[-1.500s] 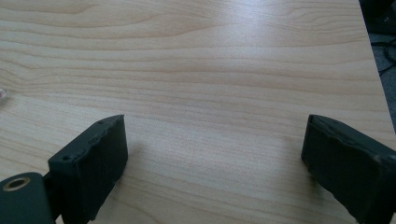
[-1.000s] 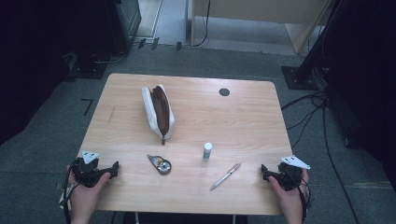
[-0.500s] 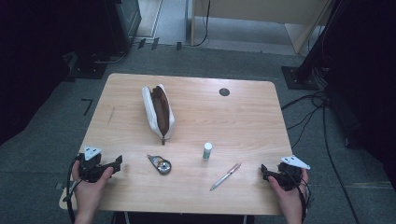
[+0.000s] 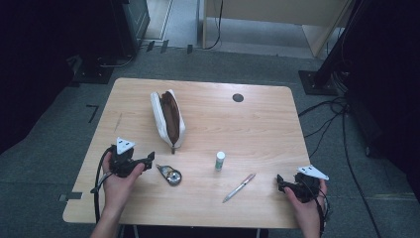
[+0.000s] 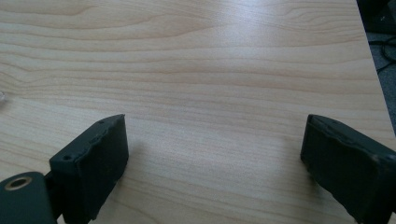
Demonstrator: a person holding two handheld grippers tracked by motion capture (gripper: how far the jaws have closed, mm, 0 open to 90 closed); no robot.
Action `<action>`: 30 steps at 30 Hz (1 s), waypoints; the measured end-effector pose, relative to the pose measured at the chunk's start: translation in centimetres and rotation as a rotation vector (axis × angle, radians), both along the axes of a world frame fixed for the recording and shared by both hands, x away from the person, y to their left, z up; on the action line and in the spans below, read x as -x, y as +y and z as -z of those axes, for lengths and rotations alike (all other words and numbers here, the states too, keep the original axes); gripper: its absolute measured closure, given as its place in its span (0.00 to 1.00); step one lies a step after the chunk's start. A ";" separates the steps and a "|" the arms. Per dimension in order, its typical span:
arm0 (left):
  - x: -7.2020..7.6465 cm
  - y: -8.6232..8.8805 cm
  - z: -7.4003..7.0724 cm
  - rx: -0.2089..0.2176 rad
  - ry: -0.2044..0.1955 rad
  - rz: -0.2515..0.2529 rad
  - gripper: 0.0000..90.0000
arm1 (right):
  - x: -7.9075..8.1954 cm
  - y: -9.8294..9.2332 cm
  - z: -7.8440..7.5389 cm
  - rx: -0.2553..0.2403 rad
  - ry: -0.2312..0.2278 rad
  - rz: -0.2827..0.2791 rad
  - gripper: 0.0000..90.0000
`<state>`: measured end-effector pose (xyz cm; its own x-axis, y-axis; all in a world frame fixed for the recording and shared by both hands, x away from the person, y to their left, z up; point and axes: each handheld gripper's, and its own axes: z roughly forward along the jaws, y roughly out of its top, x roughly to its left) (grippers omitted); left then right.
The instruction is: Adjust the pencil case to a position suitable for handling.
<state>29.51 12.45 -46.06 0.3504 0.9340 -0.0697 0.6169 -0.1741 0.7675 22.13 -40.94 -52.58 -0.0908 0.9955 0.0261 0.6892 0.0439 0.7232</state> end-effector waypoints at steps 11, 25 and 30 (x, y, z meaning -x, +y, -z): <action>-1.6 -2.6 -0.9 0.030 -0.017 0.009 0.26 | 0.0 0.0 0.0 -0.003 0.000 0.000 0.08; -3.3 -4.9 -0.9 0.013 -0.020 0.010 0.44 | 0.0 0.1 0.0 -0.004 -0.004 -0.006 0.08; -3.3 -5.4 -0.7 0.014 -0.043 0.020 0.56 | 0.0 0.1 0.0 -0.004 -0.003 -0.006 0.08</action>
